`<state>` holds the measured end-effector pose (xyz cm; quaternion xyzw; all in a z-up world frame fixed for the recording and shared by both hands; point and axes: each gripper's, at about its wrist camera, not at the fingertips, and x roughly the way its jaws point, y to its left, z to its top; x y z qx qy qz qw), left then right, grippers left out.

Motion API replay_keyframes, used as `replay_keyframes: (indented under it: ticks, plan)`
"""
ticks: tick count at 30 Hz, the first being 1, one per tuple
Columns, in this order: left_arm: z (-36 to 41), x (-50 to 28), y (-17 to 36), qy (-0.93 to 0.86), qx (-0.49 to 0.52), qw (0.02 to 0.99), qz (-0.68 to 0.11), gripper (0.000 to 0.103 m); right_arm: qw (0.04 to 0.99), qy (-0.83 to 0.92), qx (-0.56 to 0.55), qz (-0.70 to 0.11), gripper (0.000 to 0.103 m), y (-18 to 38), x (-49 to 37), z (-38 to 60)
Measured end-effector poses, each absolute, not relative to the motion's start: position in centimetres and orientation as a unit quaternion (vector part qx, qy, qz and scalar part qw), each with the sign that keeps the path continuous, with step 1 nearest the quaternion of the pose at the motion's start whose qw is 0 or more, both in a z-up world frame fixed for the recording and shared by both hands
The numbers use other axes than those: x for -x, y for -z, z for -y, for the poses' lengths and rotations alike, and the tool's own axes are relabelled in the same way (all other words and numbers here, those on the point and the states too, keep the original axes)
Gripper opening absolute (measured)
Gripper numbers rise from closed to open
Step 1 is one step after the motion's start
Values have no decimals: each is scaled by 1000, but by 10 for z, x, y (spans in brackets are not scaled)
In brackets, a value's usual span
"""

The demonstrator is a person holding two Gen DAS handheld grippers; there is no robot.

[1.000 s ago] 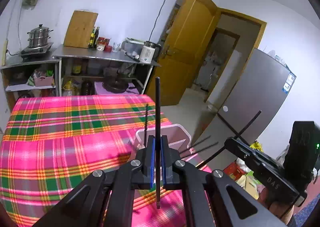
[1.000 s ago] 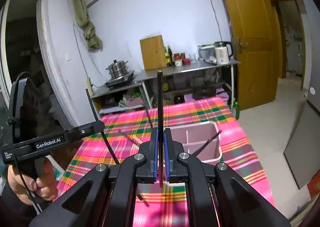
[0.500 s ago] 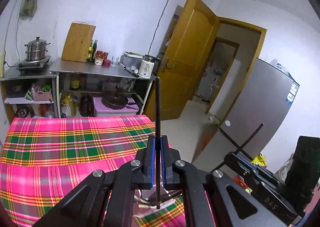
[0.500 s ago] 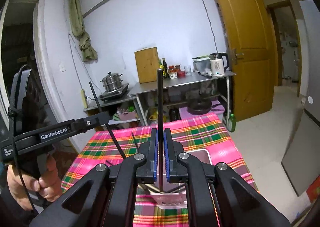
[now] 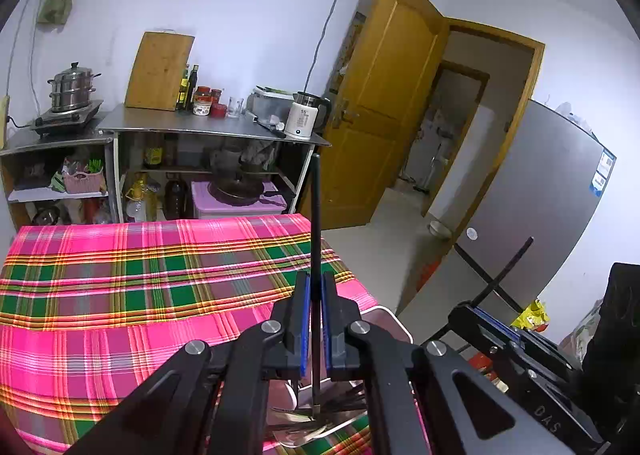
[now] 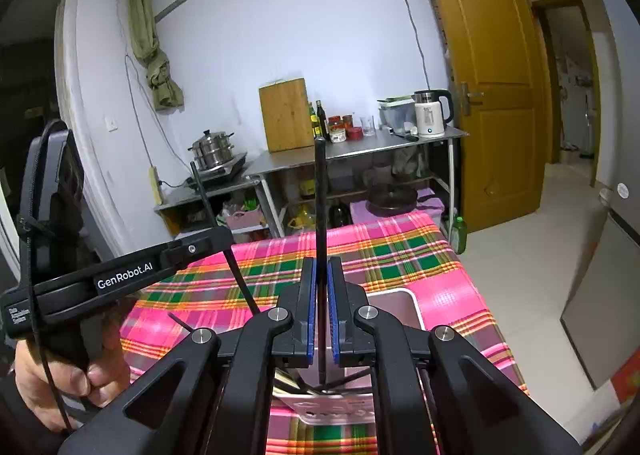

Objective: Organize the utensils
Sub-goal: 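Lower both black chopsticks into the pink holder and open both tools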

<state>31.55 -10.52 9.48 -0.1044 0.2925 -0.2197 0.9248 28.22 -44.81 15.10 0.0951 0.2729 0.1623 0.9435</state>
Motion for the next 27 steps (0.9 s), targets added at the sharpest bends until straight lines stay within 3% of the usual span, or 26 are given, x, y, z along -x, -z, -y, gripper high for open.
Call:
replay_keyframes:
  ticks: [21, 27]
  plan:
    - [113, -297, -72, 224, 68, 919, -316, 6, 935, -157, -68, -312, 6, -136, -283, 438]
    - [105, -286, -83, 220, 71, 923, -309, 12, 941, -141, -65, -302, 14, -148, -275, 443]
